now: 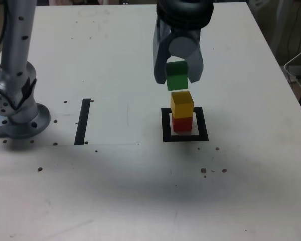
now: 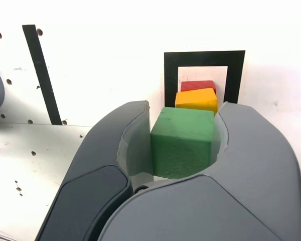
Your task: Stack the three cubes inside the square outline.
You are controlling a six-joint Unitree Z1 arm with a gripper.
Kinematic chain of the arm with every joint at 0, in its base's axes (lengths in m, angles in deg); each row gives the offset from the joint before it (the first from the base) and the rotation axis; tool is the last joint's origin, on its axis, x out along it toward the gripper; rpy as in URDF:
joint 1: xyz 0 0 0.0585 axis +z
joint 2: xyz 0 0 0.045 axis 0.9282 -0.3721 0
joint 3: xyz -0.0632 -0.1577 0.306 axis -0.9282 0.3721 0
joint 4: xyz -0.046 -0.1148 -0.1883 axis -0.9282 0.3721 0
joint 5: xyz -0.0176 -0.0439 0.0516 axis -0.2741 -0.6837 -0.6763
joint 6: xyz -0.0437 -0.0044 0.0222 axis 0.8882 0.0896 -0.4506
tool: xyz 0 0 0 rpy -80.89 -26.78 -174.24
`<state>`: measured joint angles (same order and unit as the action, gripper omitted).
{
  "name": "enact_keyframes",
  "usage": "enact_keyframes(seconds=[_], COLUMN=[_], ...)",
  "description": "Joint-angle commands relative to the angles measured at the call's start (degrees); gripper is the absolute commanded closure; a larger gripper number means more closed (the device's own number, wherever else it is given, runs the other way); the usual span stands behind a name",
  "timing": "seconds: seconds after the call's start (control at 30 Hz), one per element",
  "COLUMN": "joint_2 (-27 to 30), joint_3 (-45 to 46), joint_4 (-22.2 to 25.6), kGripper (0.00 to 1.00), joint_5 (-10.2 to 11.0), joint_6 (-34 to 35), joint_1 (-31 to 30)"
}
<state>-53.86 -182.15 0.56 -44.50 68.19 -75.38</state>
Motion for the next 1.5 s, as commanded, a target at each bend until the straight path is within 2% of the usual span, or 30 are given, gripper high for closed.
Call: enact_keyframes(seconds=[0.0, 0.57, 0.83, 1.47], joint_2=[-0.77, -2.61, -3.49, -3.26], joint_3=[-0.03, -0.38, -0.34, -0.26], joint_4=[1.1, 0.41, 0.14, -0.26], kGripper=[0.86, 0.8, 0.63, 0.11], joint_5=[-0.05, -0.97, -1.35, -1.46], joint_6=[0.16, 0.36, 0.27, -0.34], joint_1=[-0.07, 0.28, 0.28, 0.37])
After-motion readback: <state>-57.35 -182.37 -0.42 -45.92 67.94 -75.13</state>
